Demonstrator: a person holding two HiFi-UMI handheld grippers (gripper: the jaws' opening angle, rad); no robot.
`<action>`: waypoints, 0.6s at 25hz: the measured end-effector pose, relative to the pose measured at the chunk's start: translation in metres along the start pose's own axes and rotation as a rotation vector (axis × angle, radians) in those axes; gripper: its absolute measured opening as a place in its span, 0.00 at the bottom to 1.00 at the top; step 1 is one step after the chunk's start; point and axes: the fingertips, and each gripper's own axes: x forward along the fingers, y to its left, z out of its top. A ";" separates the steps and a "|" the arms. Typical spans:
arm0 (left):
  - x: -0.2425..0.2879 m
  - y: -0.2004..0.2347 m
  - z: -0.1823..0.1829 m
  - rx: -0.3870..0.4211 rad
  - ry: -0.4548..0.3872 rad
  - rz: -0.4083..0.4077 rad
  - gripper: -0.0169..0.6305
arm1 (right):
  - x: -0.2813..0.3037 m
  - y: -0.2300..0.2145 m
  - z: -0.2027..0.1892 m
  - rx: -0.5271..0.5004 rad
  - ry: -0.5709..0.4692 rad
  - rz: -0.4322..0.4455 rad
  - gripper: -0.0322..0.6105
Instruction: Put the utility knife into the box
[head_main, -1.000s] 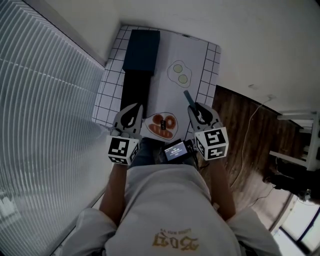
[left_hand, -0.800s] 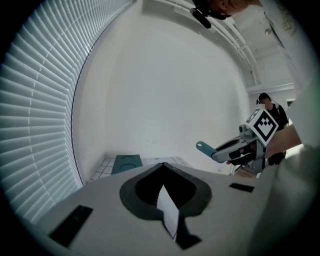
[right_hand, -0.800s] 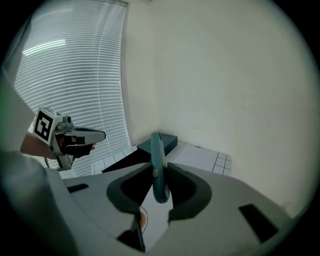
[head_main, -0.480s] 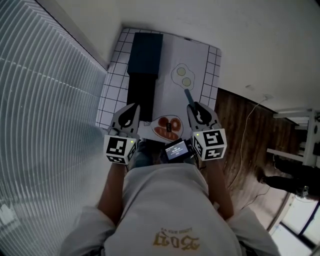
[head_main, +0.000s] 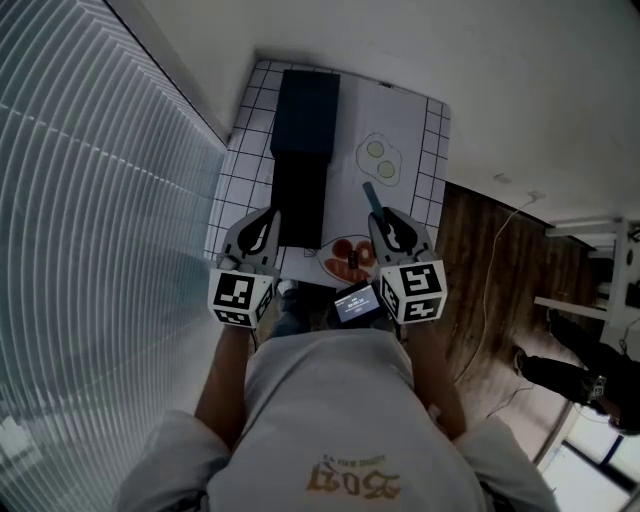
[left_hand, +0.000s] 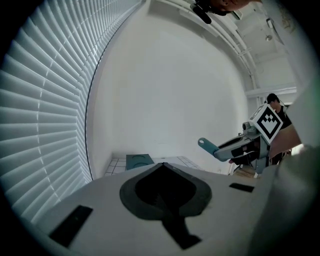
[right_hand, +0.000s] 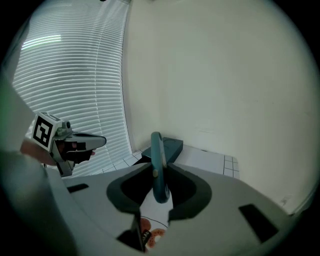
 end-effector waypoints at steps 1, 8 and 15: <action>0.000 0.002 -0.001 -0.002 0.002 -0.003 0.04 | 0.003 0.002 0.000 0.001 0.005 0.001 0.20; 0.001 0.026 -0.009 -0.007 0.014 -0.019 0.04 | 0.024 0.025 -0.001 0.001 0.033 0.012 0.20; 0.001 0.045 -0.019 -0.023 0.032 -0.028 0.04 | 0.048 0.048 -0.004 -0.015 0.061 0.043 0.20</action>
